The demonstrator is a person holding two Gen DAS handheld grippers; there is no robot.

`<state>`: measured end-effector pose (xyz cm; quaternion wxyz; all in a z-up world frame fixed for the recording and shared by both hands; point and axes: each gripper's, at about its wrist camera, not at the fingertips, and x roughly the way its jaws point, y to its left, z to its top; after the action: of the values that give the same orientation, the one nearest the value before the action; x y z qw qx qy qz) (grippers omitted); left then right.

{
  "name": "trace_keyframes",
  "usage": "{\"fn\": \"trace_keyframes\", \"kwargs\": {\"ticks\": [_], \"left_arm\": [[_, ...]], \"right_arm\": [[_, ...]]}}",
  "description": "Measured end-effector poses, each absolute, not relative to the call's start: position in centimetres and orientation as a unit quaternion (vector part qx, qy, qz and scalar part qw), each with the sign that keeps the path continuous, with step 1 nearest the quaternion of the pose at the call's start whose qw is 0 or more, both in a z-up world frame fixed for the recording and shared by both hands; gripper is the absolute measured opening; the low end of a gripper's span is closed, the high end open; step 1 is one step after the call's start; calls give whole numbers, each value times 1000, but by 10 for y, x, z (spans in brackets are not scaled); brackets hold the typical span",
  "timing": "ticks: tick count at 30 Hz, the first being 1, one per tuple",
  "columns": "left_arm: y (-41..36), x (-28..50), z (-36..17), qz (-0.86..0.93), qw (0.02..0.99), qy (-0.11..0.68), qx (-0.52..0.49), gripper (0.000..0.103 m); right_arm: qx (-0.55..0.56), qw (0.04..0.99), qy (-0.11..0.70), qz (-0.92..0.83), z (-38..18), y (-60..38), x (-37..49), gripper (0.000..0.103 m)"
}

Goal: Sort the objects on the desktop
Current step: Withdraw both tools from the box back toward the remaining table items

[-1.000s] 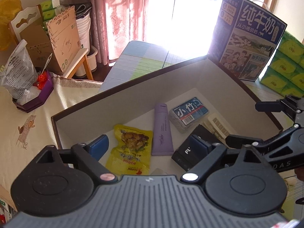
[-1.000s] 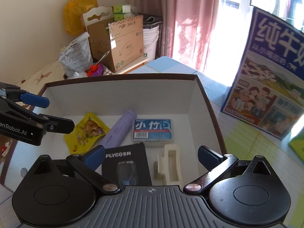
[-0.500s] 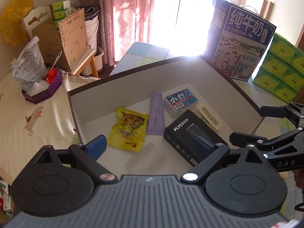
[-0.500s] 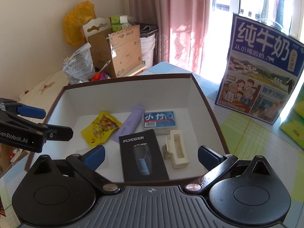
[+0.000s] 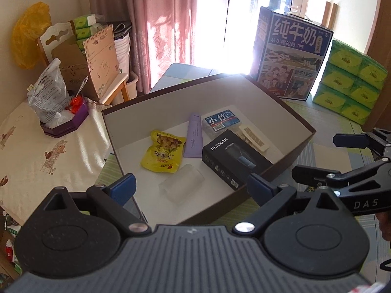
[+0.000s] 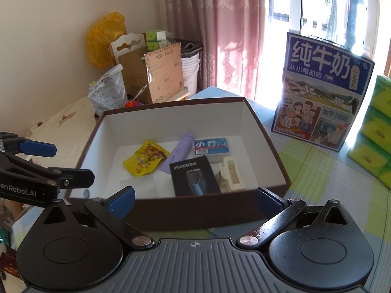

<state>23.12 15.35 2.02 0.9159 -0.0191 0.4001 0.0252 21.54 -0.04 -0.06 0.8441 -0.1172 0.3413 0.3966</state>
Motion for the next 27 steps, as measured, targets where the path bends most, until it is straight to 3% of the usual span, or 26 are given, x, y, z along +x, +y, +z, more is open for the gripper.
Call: {"fn": "trace_keyframes", "kwargs": {"ticks": [27], "left_arm": [[88,126,37,41,925,378,0,99]], "right_arm": [[-128,836,332,418,4,-90,122,101]]}}
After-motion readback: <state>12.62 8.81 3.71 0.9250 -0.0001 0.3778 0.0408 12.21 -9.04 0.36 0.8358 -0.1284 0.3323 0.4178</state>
